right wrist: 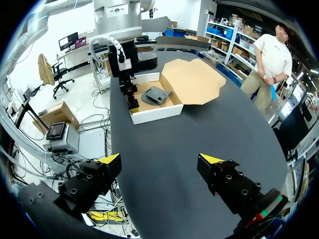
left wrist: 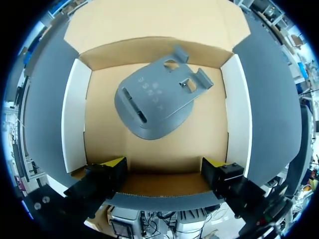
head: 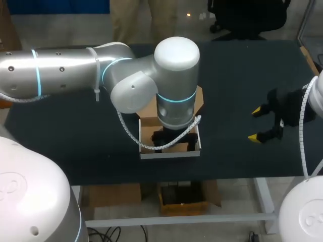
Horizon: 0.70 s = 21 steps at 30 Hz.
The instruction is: Assemble the packaging by folding the flat box into shape, placing the metal phone stand inside, and closing the box properly
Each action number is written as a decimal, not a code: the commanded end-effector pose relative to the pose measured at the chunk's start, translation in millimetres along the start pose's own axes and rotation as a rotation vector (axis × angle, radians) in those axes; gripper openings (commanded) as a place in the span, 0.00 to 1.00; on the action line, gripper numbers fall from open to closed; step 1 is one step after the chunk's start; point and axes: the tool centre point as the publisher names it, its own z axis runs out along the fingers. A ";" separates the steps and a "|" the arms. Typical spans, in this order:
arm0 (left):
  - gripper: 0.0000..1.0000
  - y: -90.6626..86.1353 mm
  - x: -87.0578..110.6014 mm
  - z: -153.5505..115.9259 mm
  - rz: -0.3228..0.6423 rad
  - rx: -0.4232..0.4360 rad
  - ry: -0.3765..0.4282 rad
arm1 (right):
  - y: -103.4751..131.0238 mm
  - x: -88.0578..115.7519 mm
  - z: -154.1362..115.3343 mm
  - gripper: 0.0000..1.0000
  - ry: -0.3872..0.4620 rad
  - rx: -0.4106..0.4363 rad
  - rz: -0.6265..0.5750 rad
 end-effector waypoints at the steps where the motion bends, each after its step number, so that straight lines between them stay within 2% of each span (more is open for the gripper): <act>1: 1.00 4.3 2.6 -5.1 -0.002 0.013 -0.003 | -0.8 0.2 -1.0 1.00 0.001 -0.004 -0.001; 6: 1.00 0.4 -1.5 -20.8 -0.002 0.068 0.007 | -0.8 0.2 -1.0 1.00 0.001 -0.004 -0.001; 9: 1.00 -5.1 -9.2 -33.8 0.001 0.108 0.044 | -0.8 0.2 -1.0 1.00 0.001 -0.004 -0.001; 16: 1.00 -24.9 -34.6 -64.9 0.021 0.154 0.125 | -0.8 0.2 -1.0 1.00 0.001 -0.004 -0.001; 21: 1.00 -42.9 -55.5 -87.1 0.080 0.181 0.192 | -0.8 0.2 -1.0 1.00 0.001 -0.004 -0.001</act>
